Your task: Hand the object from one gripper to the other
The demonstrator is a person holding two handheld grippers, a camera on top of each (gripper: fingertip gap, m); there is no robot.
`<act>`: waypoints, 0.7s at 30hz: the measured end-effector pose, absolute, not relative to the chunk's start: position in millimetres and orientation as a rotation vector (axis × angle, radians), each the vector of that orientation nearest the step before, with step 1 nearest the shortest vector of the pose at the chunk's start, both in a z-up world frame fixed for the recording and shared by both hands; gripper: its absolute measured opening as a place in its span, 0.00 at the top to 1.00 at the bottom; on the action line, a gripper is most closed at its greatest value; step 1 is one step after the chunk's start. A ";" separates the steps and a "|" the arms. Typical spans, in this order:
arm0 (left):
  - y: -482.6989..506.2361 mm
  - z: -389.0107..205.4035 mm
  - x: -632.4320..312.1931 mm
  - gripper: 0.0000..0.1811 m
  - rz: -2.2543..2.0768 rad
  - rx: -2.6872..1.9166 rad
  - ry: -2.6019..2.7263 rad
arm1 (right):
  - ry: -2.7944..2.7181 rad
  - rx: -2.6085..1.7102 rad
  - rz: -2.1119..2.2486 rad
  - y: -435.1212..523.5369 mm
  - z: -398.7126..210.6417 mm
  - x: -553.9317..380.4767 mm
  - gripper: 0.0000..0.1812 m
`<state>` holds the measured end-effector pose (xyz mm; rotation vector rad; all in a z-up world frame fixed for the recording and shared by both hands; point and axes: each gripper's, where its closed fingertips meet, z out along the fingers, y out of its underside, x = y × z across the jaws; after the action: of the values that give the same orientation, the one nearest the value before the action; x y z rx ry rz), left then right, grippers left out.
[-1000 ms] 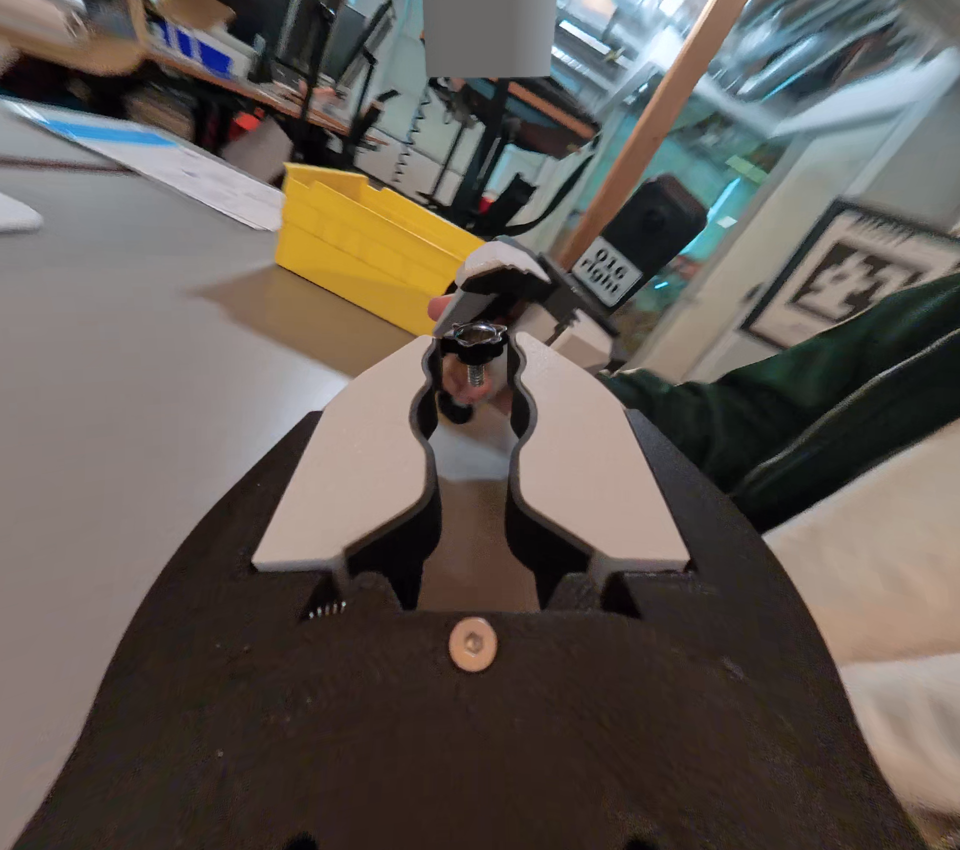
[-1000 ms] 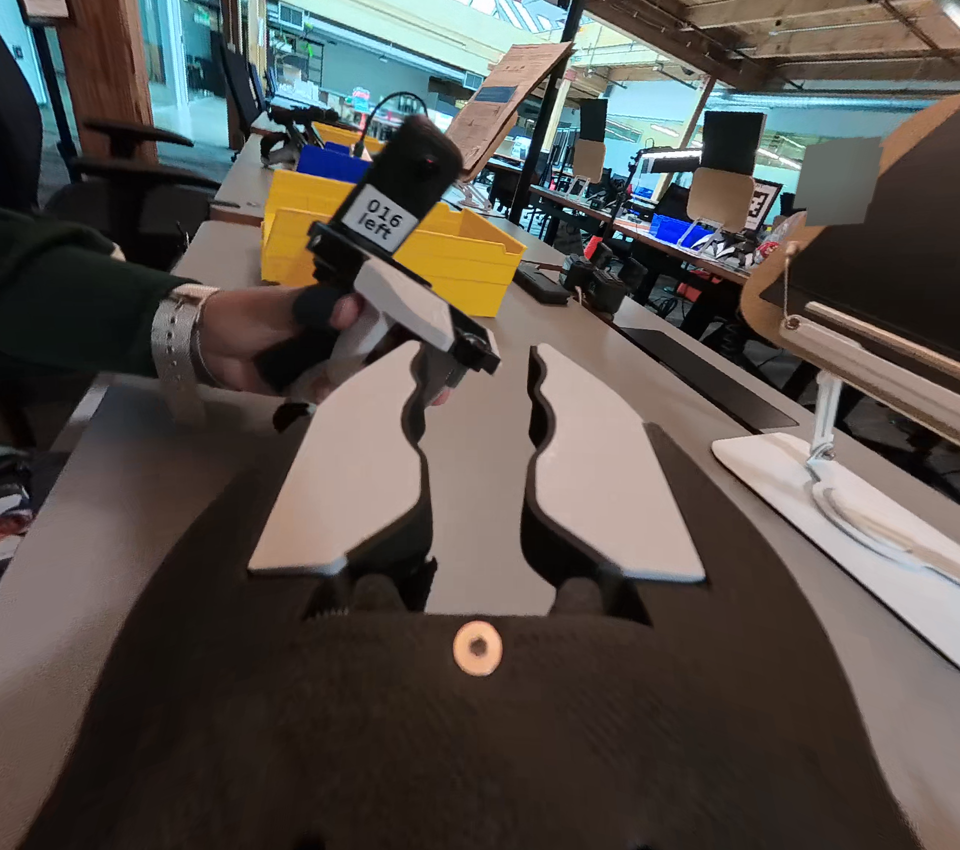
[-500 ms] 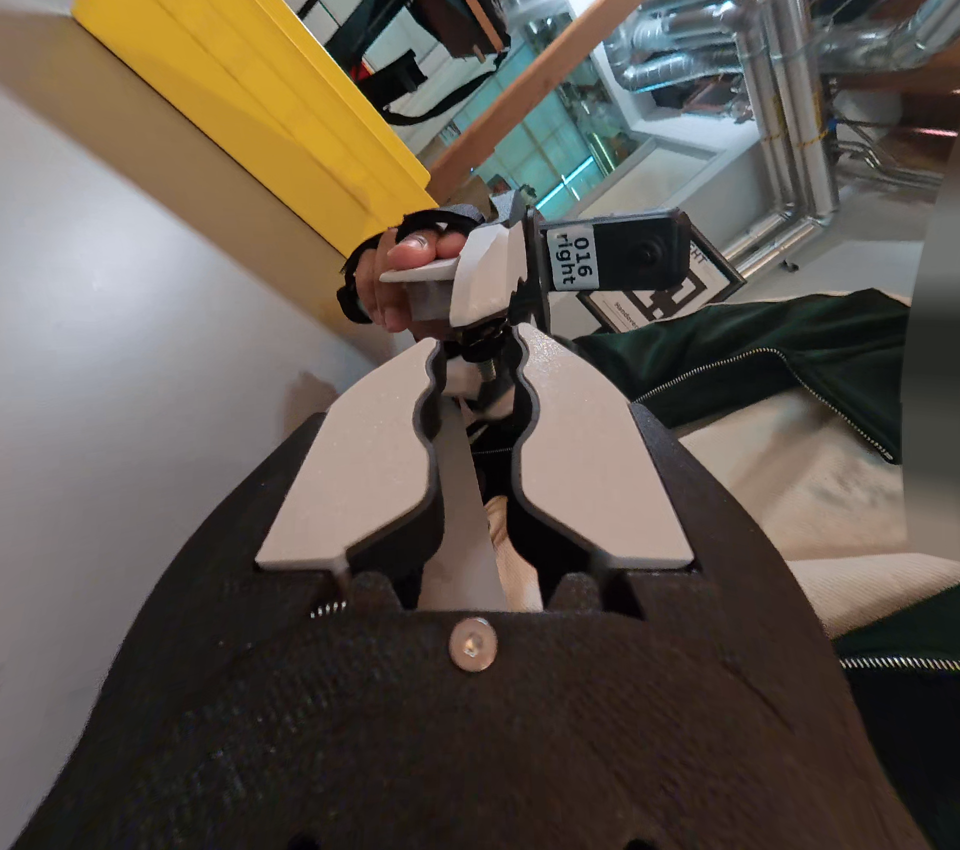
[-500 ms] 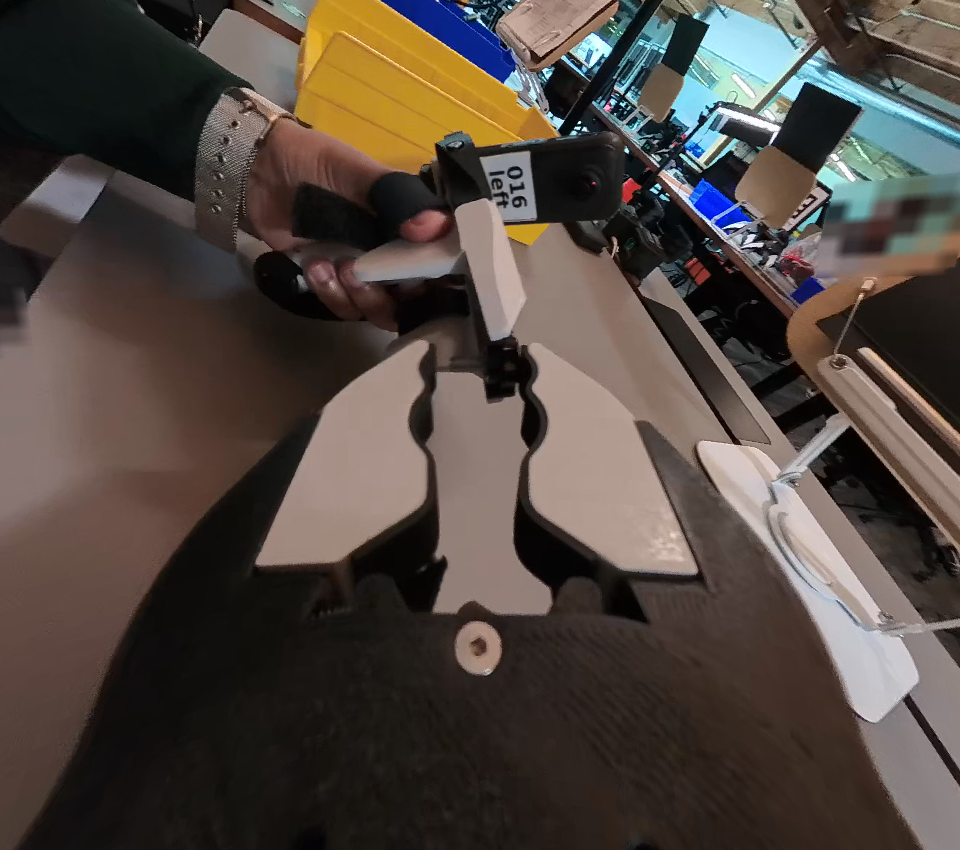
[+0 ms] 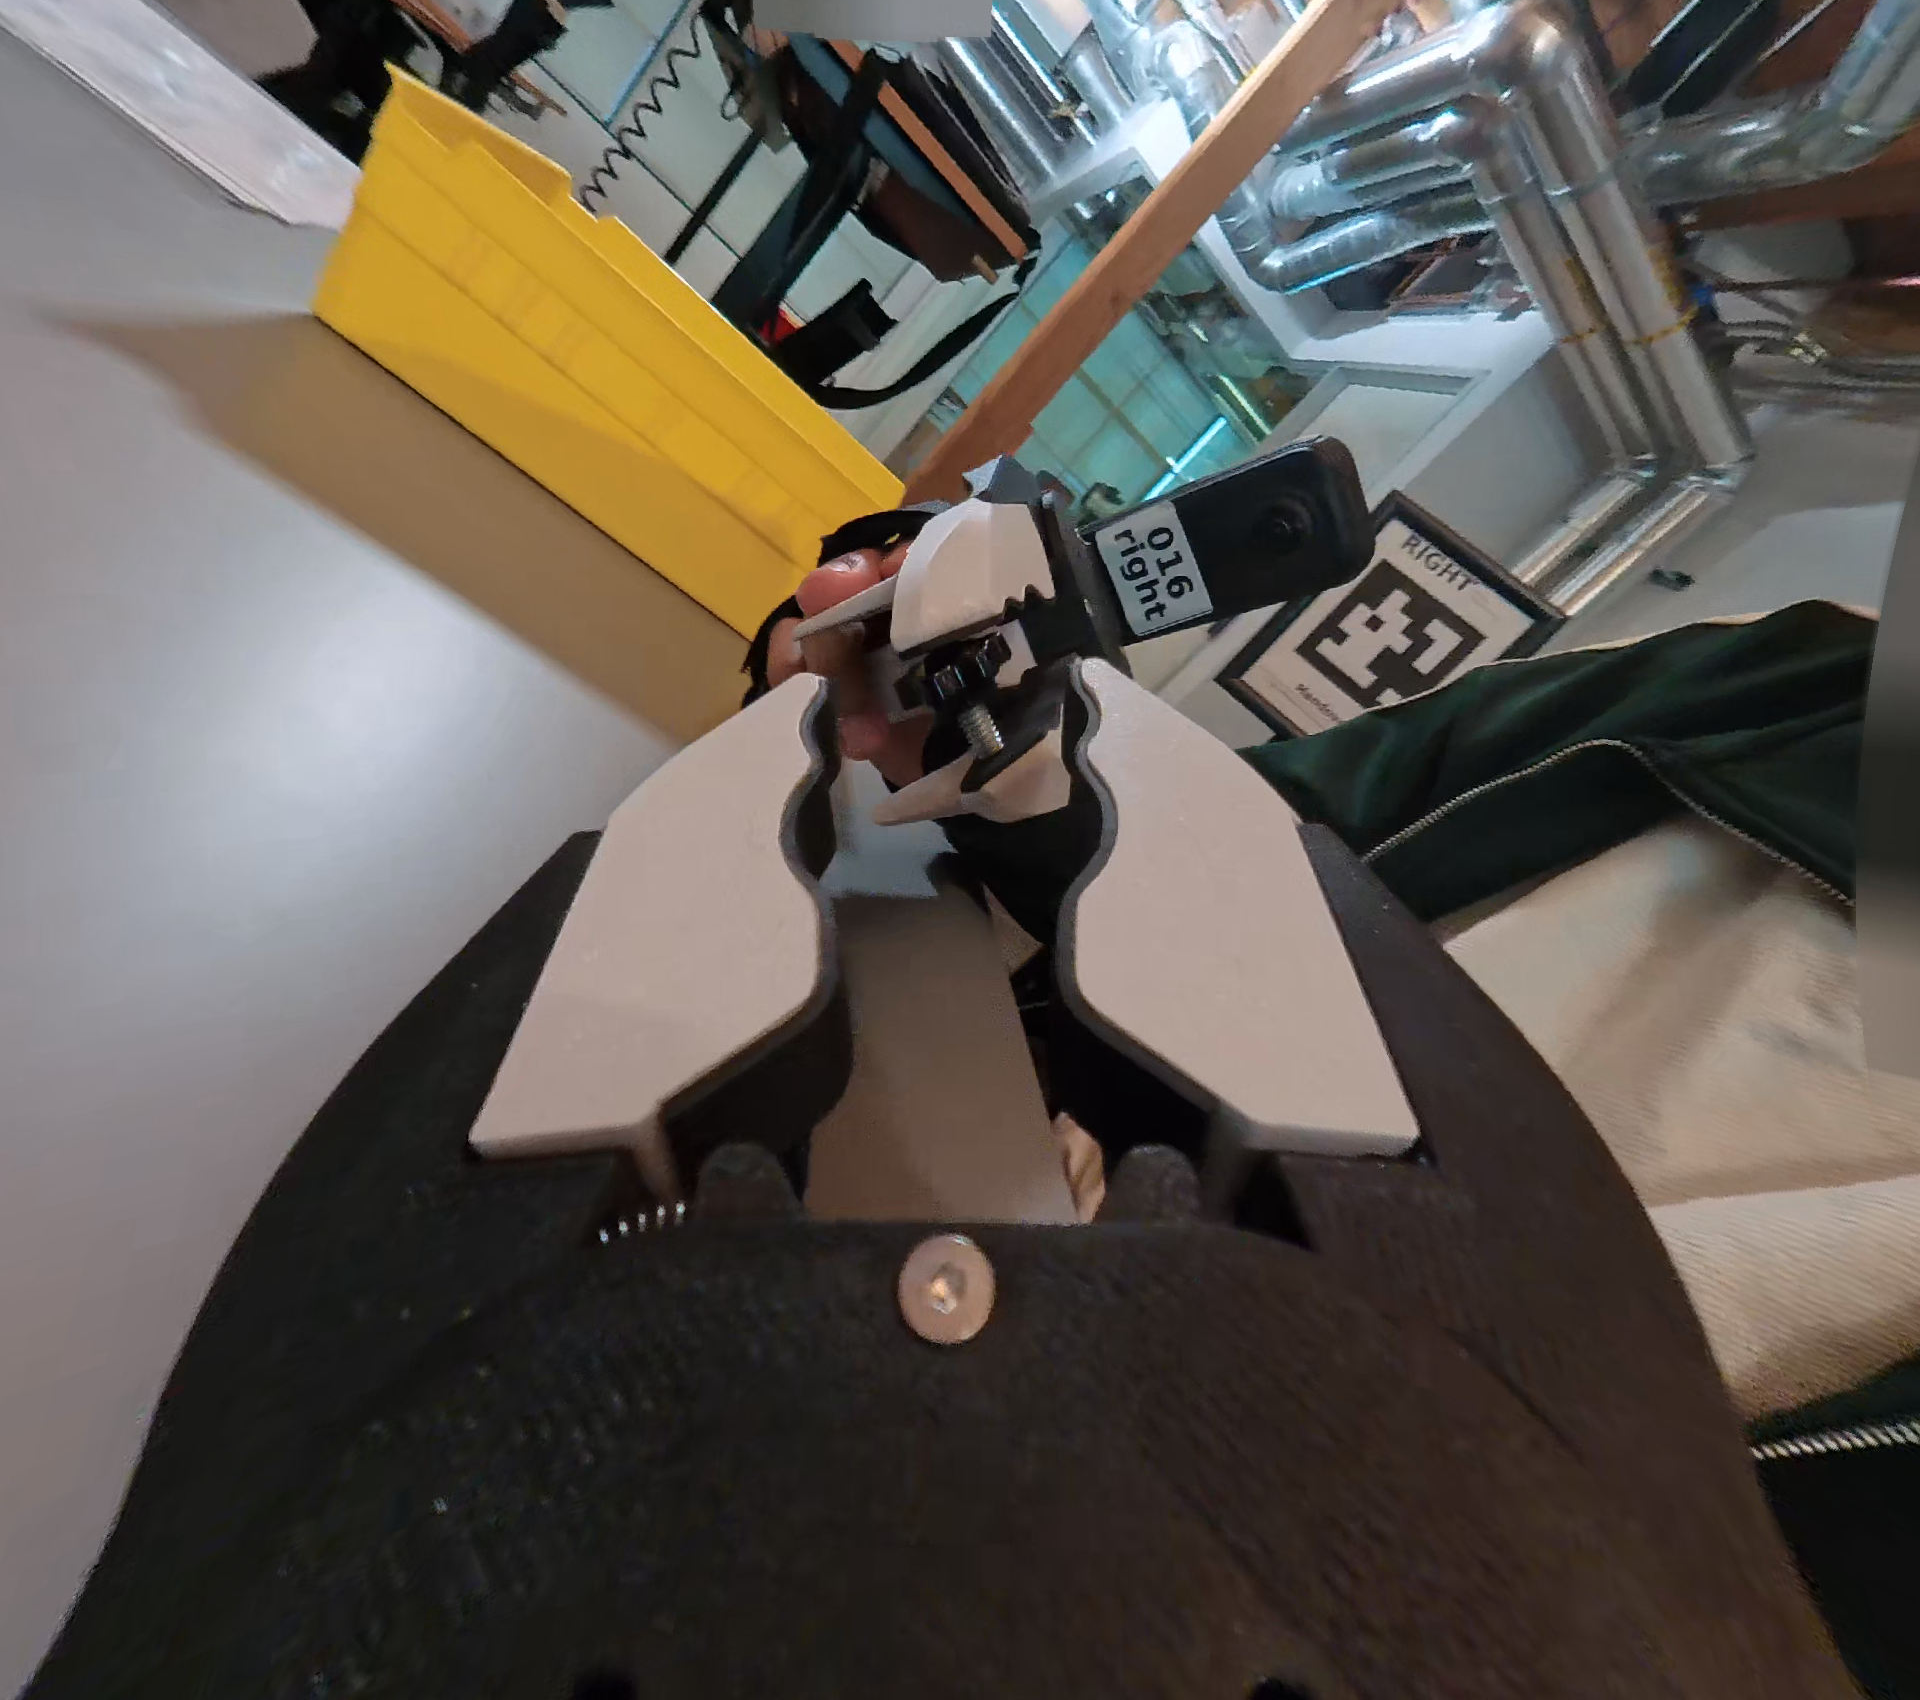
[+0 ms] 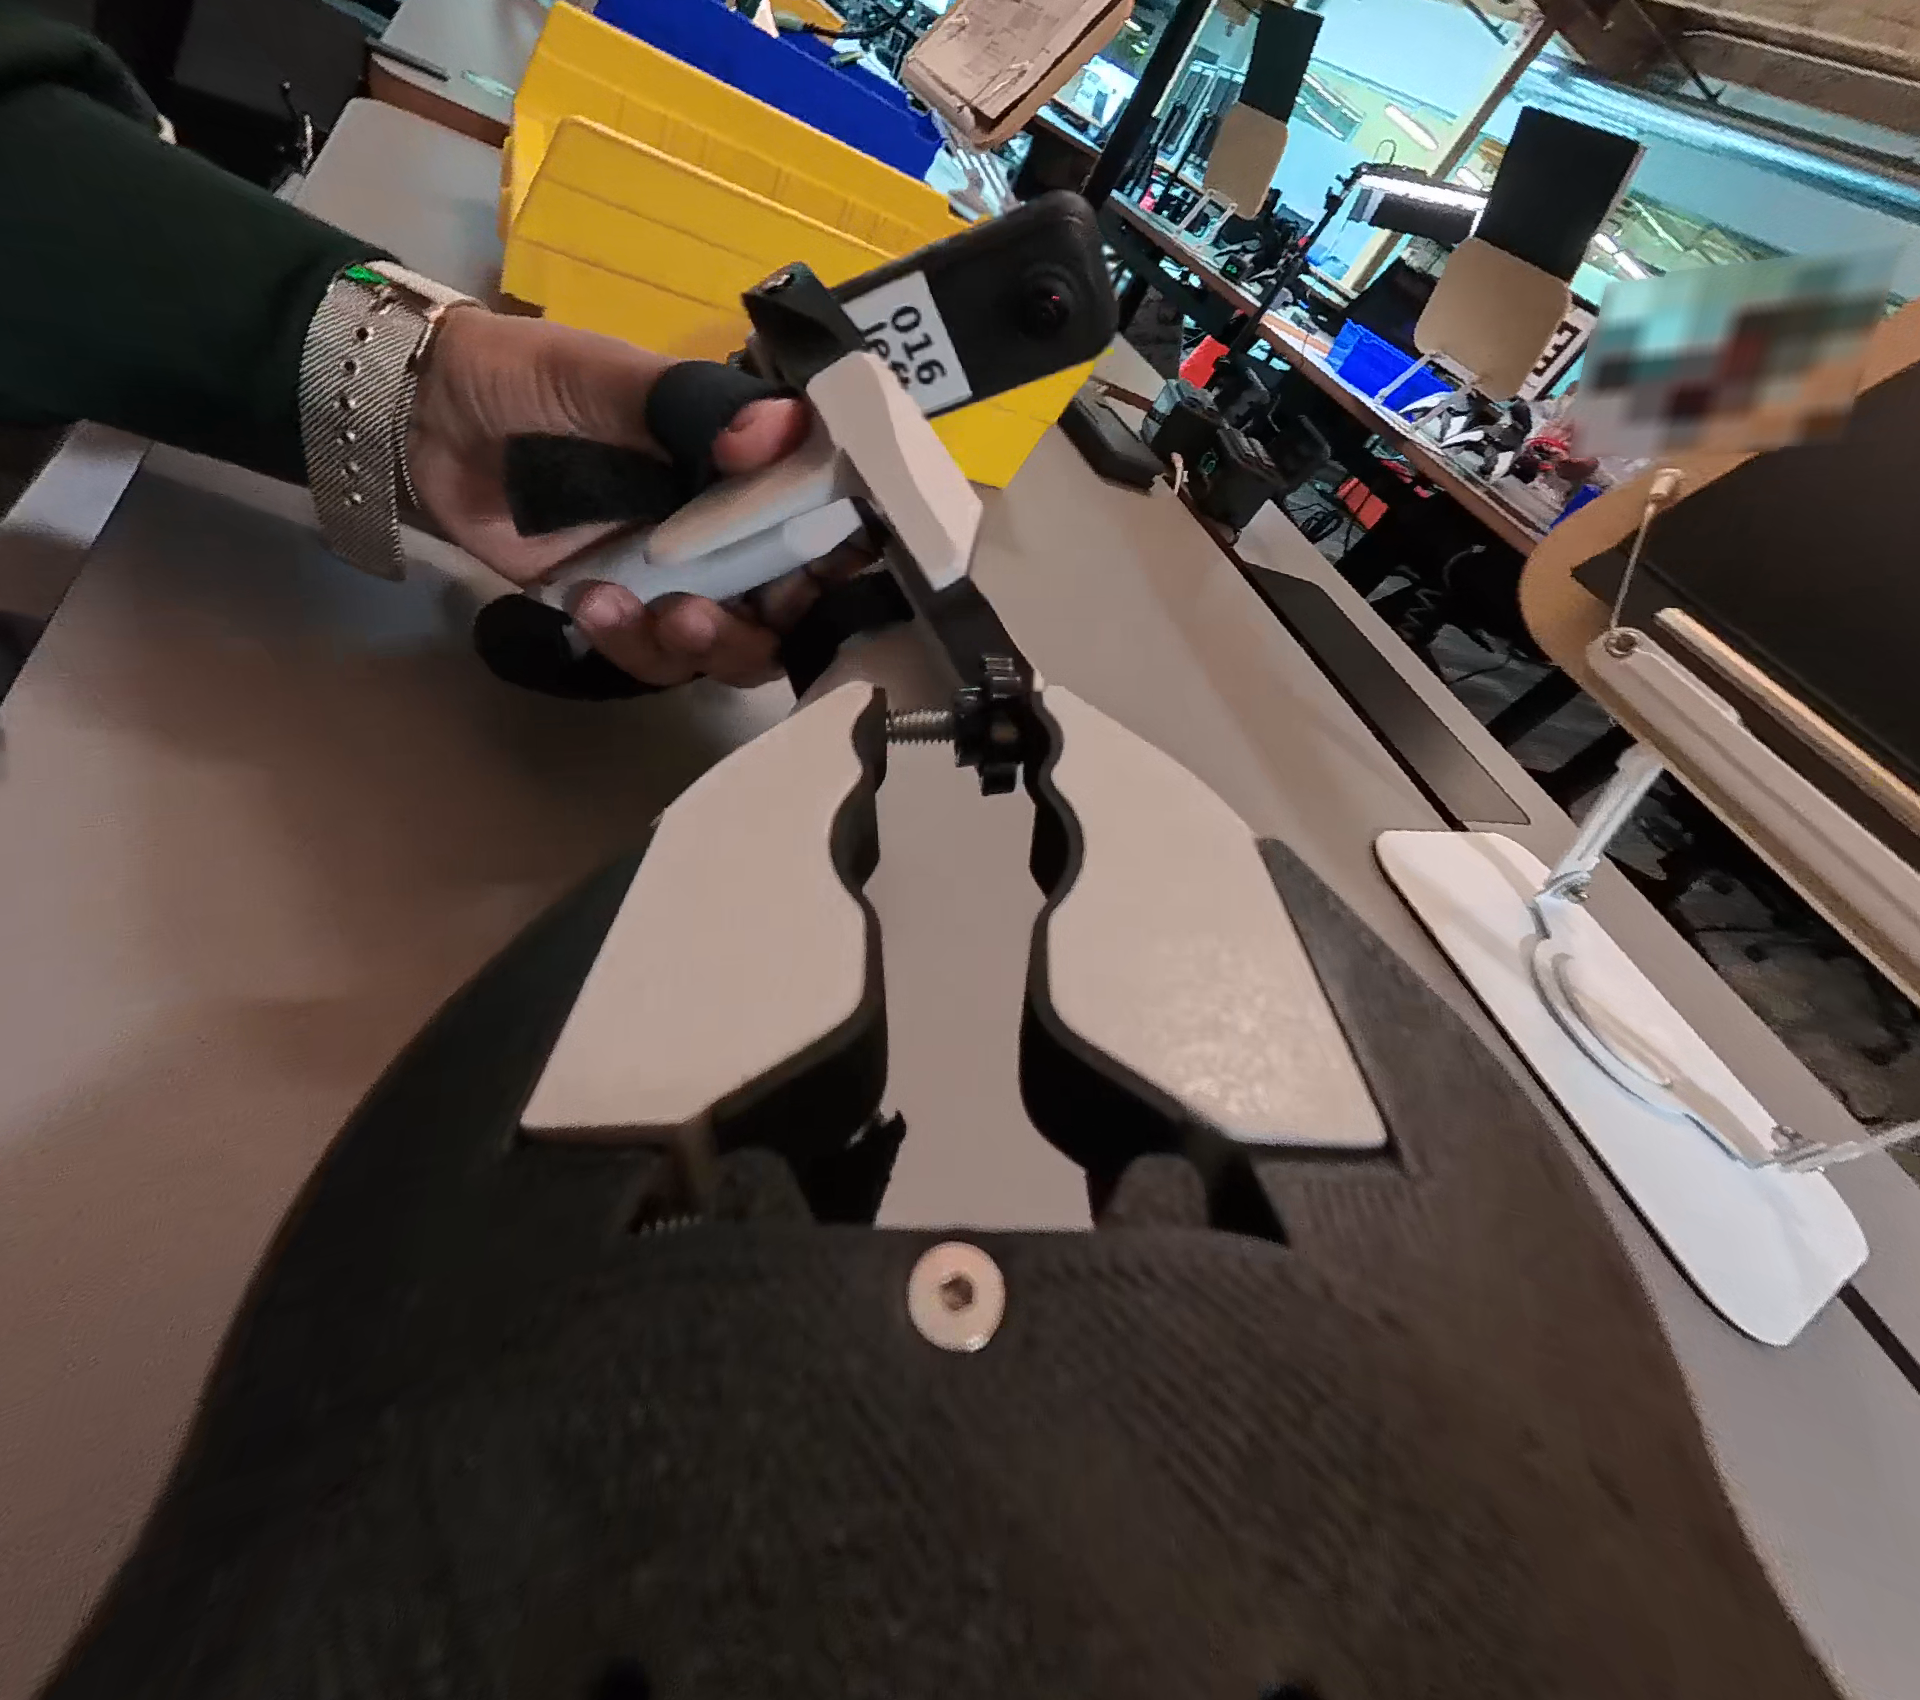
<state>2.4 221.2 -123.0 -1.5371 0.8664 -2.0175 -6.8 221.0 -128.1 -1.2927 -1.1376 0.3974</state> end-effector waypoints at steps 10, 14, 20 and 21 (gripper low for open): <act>226.0 -121.7 1.7 0.86 -1.690 -1.474 0.972 | -1.075 -1.338 0.425 227.2 -126.1 -0.4 0.86; 226.4 -121.7 0.4 0.92 -1.609 -1.450 1.007 | -1.069 -1.338 0.439 226.9 -125.3 -0.2 0.86; 222.2 -122.1 2.4 0.96 -1.467 -1.378 1.099 | -1.082 -1.342 0.495 222.6 -126.8 -4.4 0.86; 220.9 -121.6 3.0 0.96 -1.451 -1.366 1.111 | -1.080 -1.349 0.509 222.4 -127.2 -4.5 0.86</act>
<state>3.0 220.9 -121.6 -1.3658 1.1106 -1.4509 -4.5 222.4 -127.2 -1.3494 -1.0795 0.5086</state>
